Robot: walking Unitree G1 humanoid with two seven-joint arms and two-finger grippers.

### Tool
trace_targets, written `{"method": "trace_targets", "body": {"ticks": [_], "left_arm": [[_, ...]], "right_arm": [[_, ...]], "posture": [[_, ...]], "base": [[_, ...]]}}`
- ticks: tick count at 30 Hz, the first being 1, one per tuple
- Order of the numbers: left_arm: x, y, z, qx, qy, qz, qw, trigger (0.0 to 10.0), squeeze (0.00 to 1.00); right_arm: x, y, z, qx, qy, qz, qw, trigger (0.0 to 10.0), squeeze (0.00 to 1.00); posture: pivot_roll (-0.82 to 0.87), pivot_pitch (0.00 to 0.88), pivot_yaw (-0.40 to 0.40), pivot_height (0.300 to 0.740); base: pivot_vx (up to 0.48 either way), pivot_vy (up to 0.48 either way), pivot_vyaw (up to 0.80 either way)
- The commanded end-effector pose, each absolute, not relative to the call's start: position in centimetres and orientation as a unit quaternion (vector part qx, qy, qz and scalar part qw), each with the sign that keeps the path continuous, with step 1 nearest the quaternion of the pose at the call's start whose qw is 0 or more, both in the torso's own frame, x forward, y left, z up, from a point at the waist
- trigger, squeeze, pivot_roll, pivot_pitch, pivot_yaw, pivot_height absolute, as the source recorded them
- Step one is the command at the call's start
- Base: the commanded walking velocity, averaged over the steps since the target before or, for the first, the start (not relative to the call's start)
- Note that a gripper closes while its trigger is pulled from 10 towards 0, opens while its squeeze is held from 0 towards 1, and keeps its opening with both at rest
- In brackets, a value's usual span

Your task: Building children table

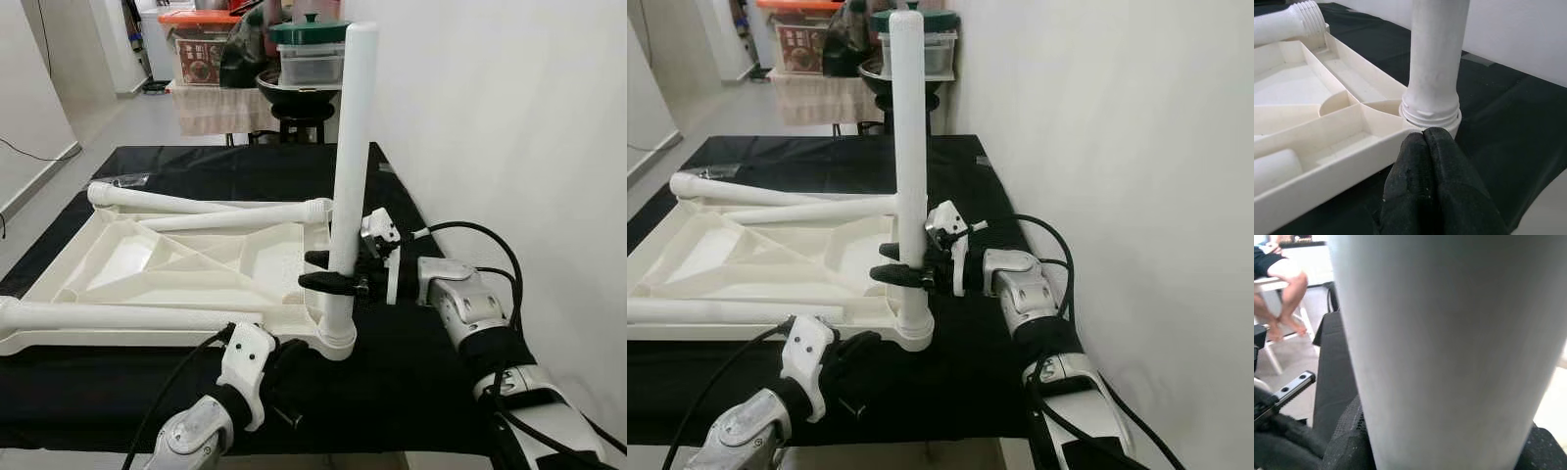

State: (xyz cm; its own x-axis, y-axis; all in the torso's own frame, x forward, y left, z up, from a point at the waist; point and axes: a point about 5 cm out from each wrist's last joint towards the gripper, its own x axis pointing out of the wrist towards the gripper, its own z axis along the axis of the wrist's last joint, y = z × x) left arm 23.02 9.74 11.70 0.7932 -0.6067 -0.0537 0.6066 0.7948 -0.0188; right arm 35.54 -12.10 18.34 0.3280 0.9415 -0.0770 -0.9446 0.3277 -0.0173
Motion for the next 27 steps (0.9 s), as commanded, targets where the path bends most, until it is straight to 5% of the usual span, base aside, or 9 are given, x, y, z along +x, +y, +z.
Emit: {"method": "trace_targets", "body": {"ticks": [1,7,8,9,10,21,22,27], "left_arm": [[22.8,9.7,11.6,-0.003,0.037,-0.32,0.947,10.0,0.0],[22.6,9.9,11.7,-0.003,0.037,-0.321,0.946,10.0,0.0],[22.5,10.0,11.8,-0.002,0.037,-0.321,0.946,10.0,0.0],[22.5,10.0,11.8,-0.002,0.037,-0.321,0.946,10.0,0.0],[22.5,10.1,11.8,-0.002,0.037,-0.321,0.946,10.0,0.0],[22.9,10.8,11.8,0.004,0.038,-0.318,0.947,10.0,0.0],[23.0,10.9,11.8,0.005,0.038,-0.315,0.948,10.0,0.0],[23.1,10.9,11.7,0.004,0.039,-0.314,0.948,10.0,0.0]], "right_arm": [[34.6,-12.1,17.0,-0.021,0.032,0.561,0.827,0.0,0.0],[31.3,-11.7,14.2,-0.015,0.073,0.511,0.856,0.0,0.0],[30.6,-11.2,13.2,-0.024,0.087,0.401,0.912,0.0,0.0],[30.6,-11.2,13.2,-0.024,0.087,0.401,0.912,0.0,0.0],[30.3,-11.1,12.8,-0.032,0.093,0.312,0.945,0.0,0.0],[29.4,-9.3,11.9,-0.016,0.12,0.186,0.975,0.0,0.0],[29.3,-8.9,11.7,-0.019,0.126,0.177,0.976,9.5,0.0],[29.4,-8.9,11.7,-0.029,0.129,0.168,0.977,10.0,0.0]], "posture": [[0.09,0.019,-0.051,0.74],[0.08,0.034,-0.046,0.74],[0.08,0.042,-0.049,0.74],[0.08,0.042,-0.049,0.74],[0.08,0.042,-0.049,0.74],[0.08,0.037,-0.023,0.74],[0.07,0.026,-0.025,0.74],[0.07,0.018,-0.022,0.74]], "base": [[0.0,0.0,0.0],[0.0,0.0,0.0],[0.0,0.0,0.0],[0.0,0.0,0.0],[0.0,0.0,0.0],[0.0,0.0,0.0],[0.0,0.0,0.0],[0.0,0.0,0.0]]}}
